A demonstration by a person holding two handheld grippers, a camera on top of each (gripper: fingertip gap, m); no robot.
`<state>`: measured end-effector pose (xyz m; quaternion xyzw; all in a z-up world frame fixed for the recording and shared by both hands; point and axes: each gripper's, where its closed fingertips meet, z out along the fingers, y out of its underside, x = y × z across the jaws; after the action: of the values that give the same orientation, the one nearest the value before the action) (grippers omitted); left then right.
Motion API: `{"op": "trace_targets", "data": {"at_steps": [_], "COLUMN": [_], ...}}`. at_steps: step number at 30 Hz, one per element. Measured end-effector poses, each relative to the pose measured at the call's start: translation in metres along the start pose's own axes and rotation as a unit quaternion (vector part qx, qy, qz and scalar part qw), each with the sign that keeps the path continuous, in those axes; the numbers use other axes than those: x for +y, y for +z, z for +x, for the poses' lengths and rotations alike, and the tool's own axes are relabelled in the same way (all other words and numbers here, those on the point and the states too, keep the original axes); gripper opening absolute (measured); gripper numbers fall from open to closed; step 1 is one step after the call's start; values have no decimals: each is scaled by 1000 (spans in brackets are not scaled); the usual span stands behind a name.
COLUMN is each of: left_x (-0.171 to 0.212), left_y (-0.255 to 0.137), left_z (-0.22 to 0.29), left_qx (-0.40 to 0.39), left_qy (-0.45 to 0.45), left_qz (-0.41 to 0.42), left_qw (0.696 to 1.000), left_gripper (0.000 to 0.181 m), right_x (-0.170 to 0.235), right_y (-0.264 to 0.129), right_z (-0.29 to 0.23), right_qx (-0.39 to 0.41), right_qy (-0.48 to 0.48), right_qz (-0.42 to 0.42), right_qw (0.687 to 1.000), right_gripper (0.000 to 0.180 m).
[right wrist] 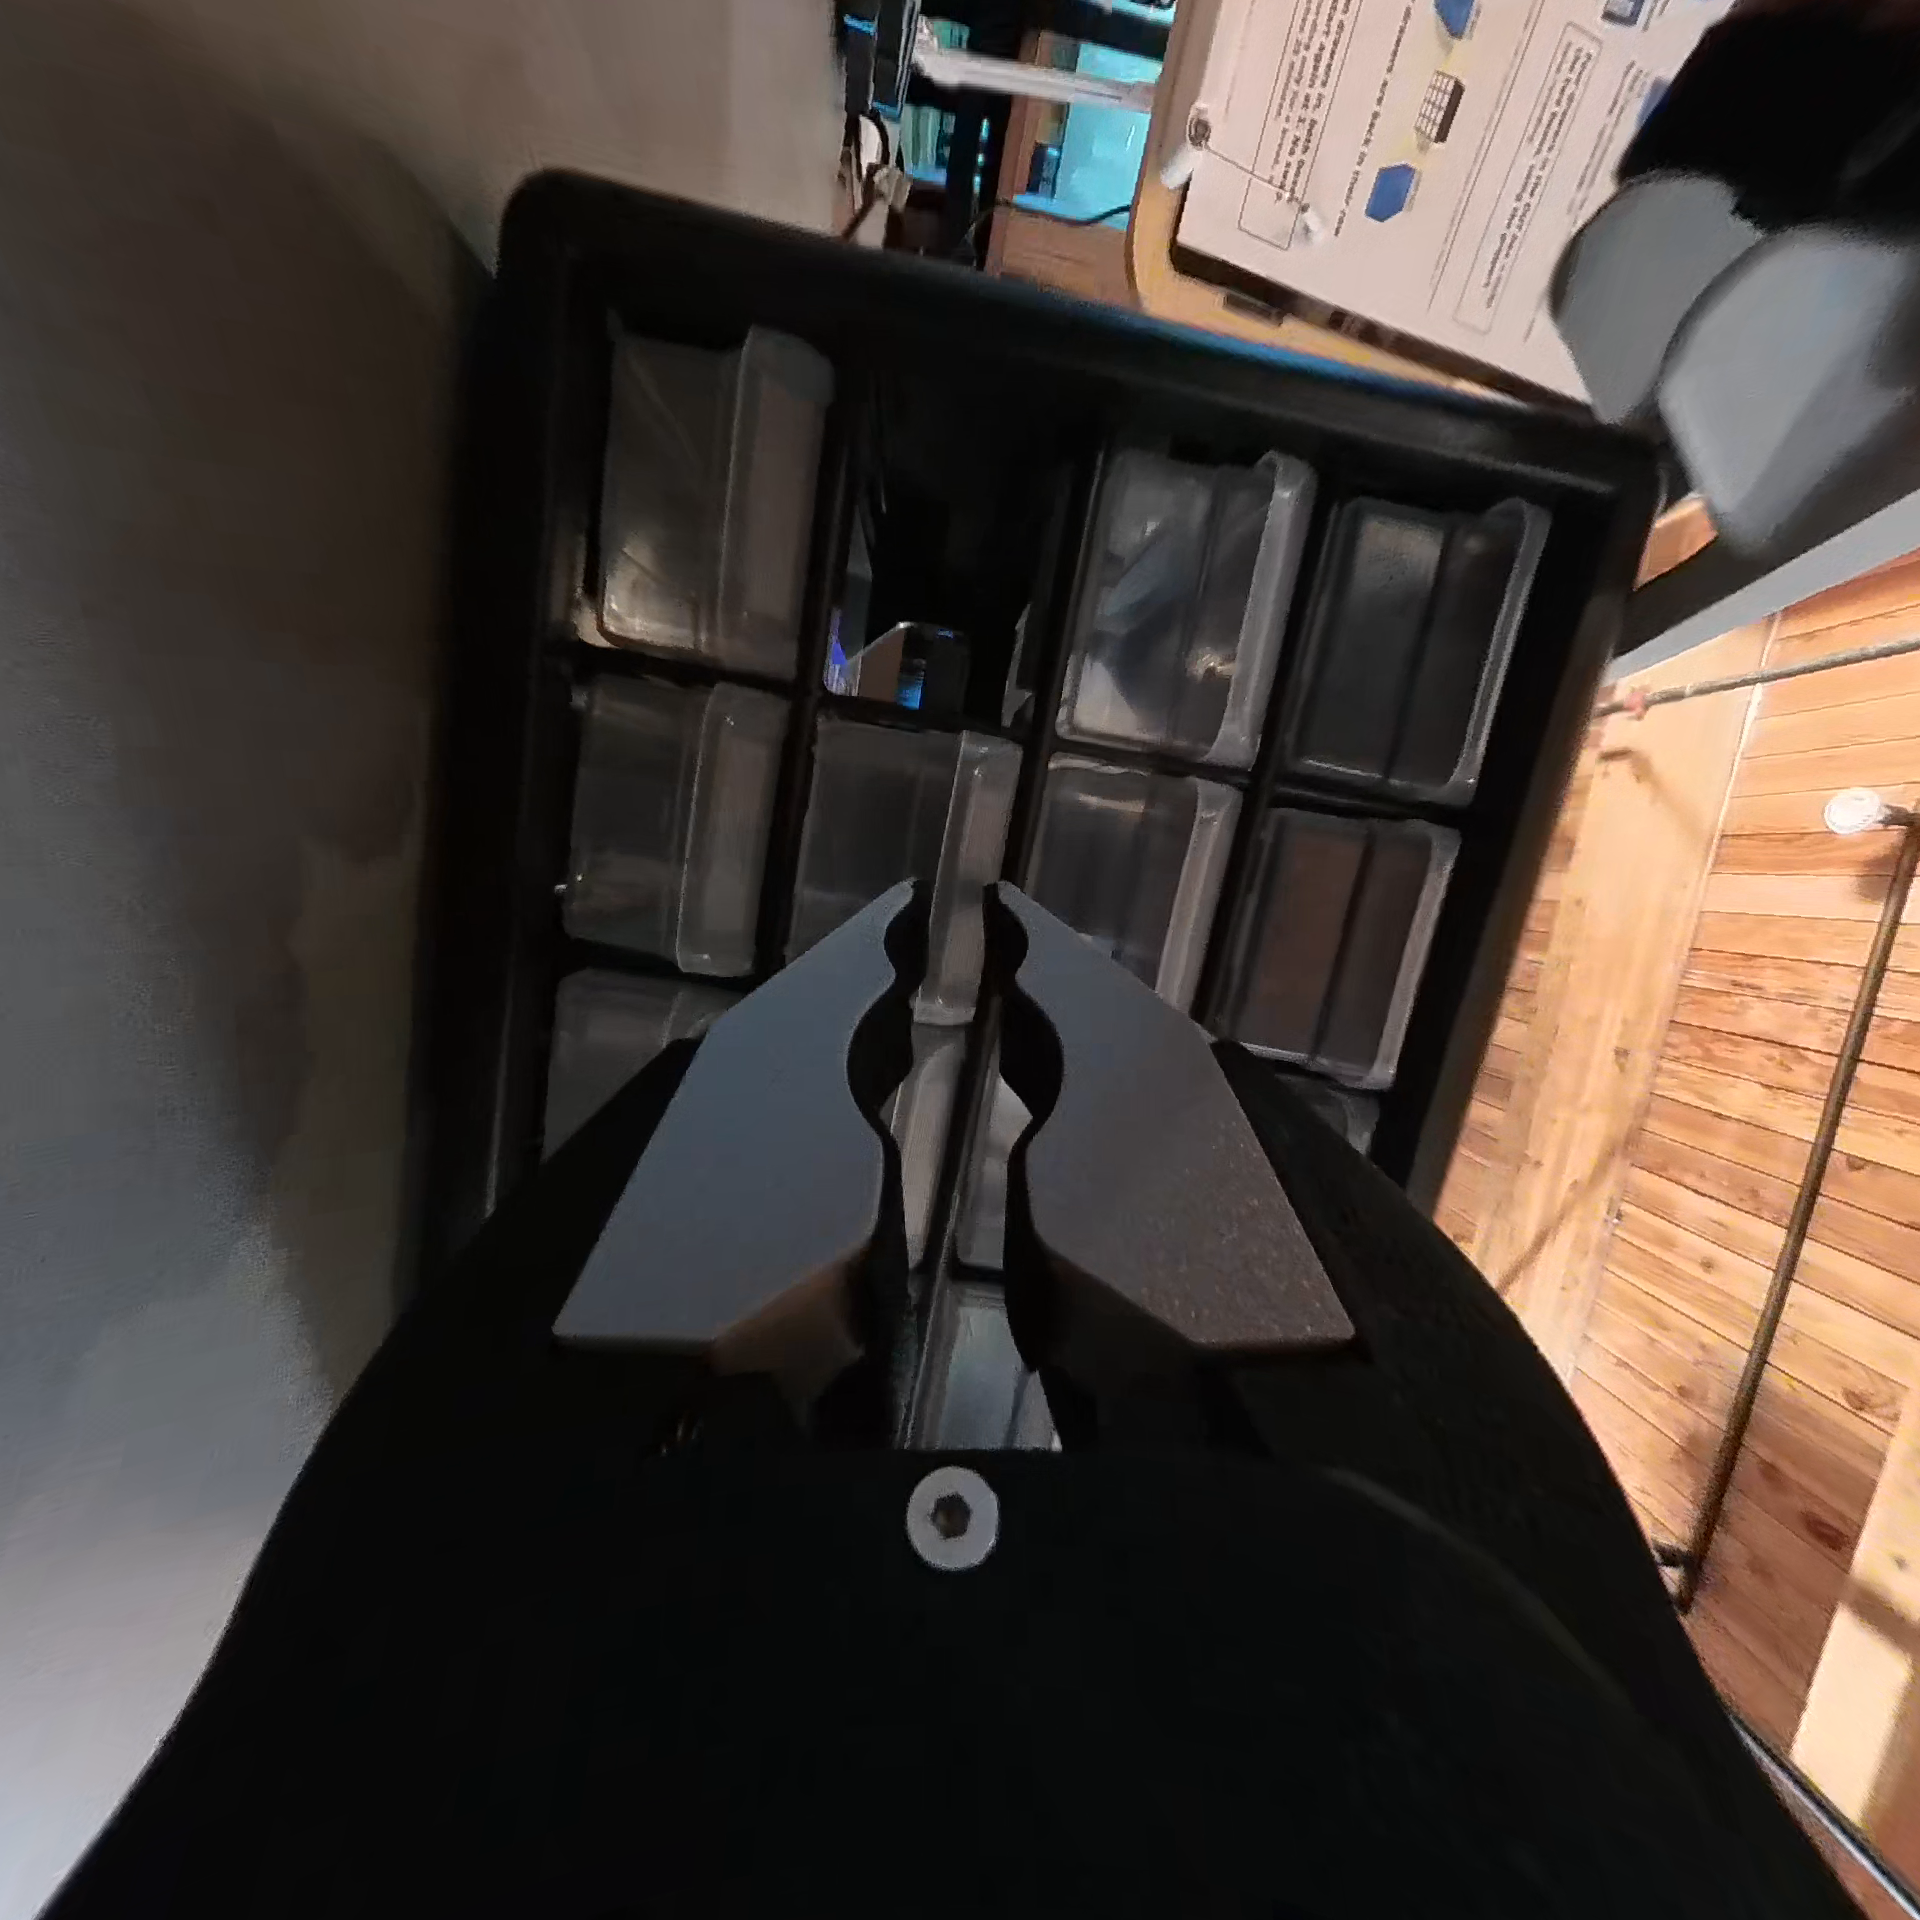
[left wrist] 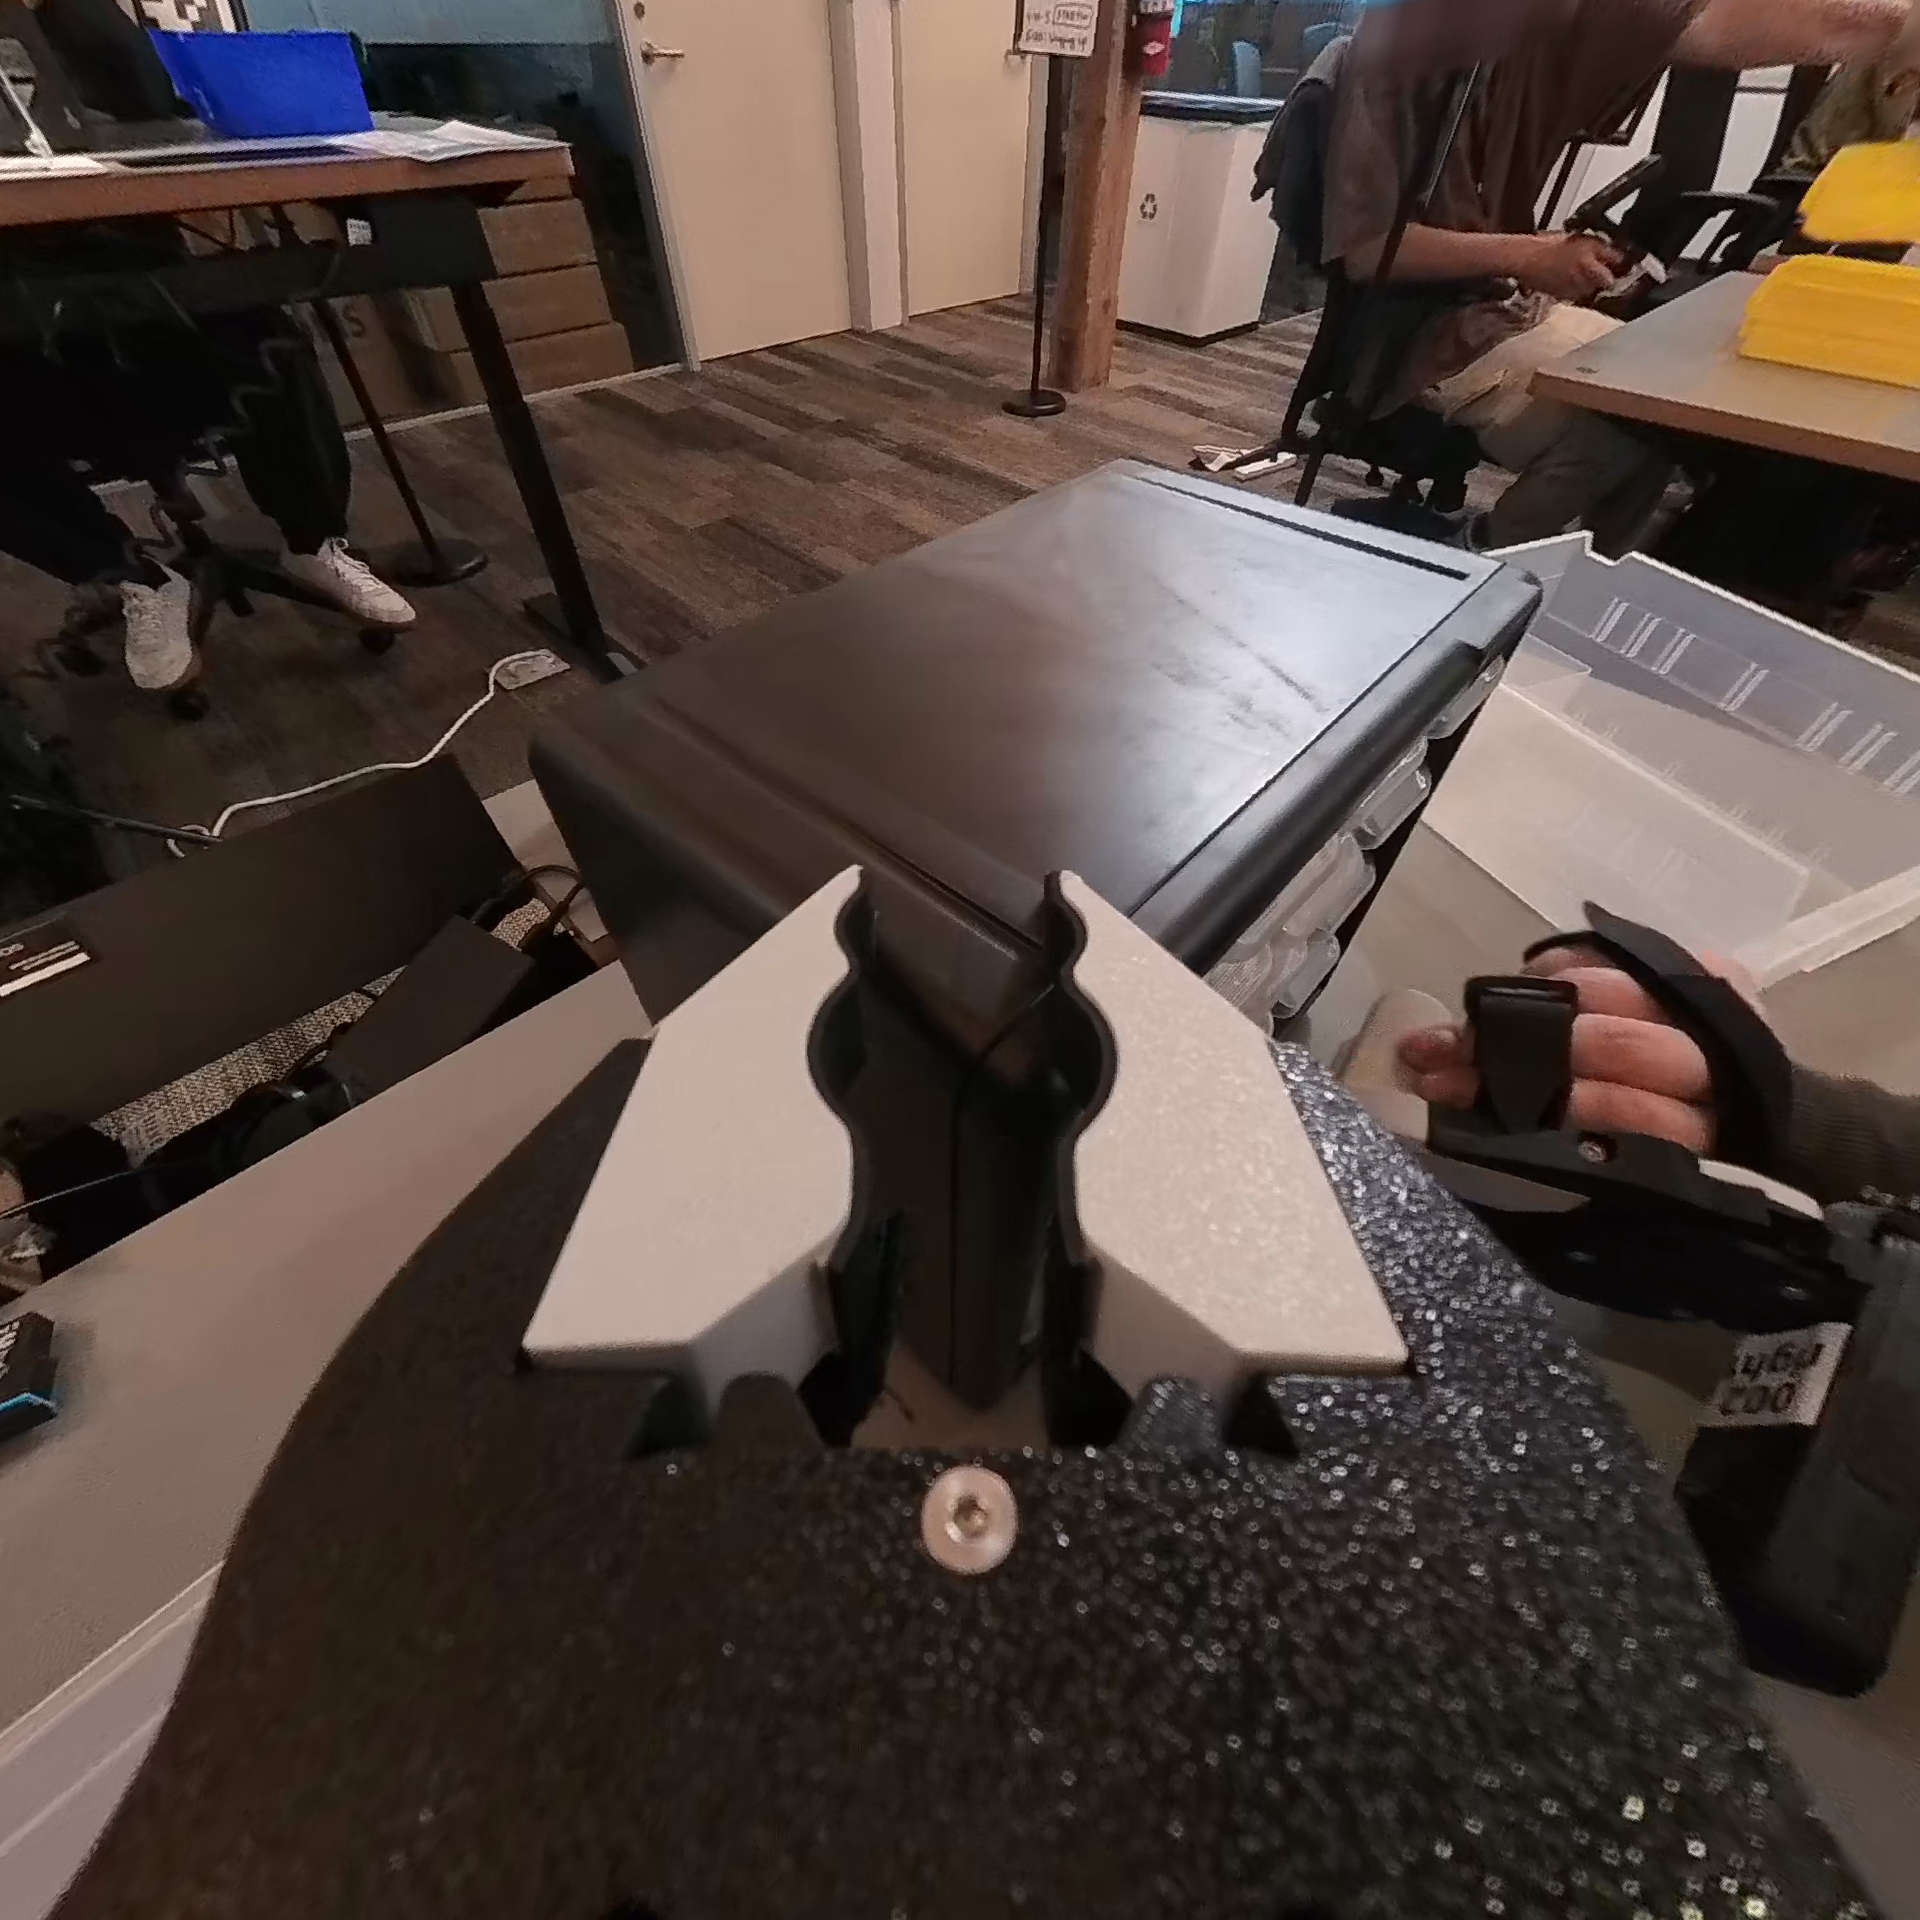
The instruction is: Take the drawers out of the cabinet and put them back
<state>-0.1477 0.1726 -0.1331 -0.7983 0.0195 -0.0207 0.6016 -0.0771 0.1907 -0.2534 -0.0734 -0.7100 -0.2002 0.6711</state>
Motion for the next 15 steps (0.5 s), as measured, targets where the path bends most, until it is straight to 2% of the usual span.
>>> {"op": "trace_targets", "data": {"at_steps": [10, 11, 13, 15], "left_x": [0, 0, 0, 0], "left_y": [1, 1, 1, 1], "left_z": [0, 0, 0, 0], "left_qx": [6, 6, 6, 6], "left_qy": [-4, -4, -4, -4], "left_qz": [4, 4, 4, 4], "left_qw": [1000, 1000, 1000, 1000], "left_gripper": [30, 30, 30, 30], "right_x": [-32, -36, -44, -39], "right_y": [-62, -67, -73, -68], "right_z": [3, 3, 3, -2], "right_qx": [-4, -7, -16, -39], "right_qy": [-3, 1, 22, 46], "right_qz": [36, 52, 85, 80], "right_qw": [999, 999, 996, 995], "right_gripper": [10, 18, 48, 79]}}
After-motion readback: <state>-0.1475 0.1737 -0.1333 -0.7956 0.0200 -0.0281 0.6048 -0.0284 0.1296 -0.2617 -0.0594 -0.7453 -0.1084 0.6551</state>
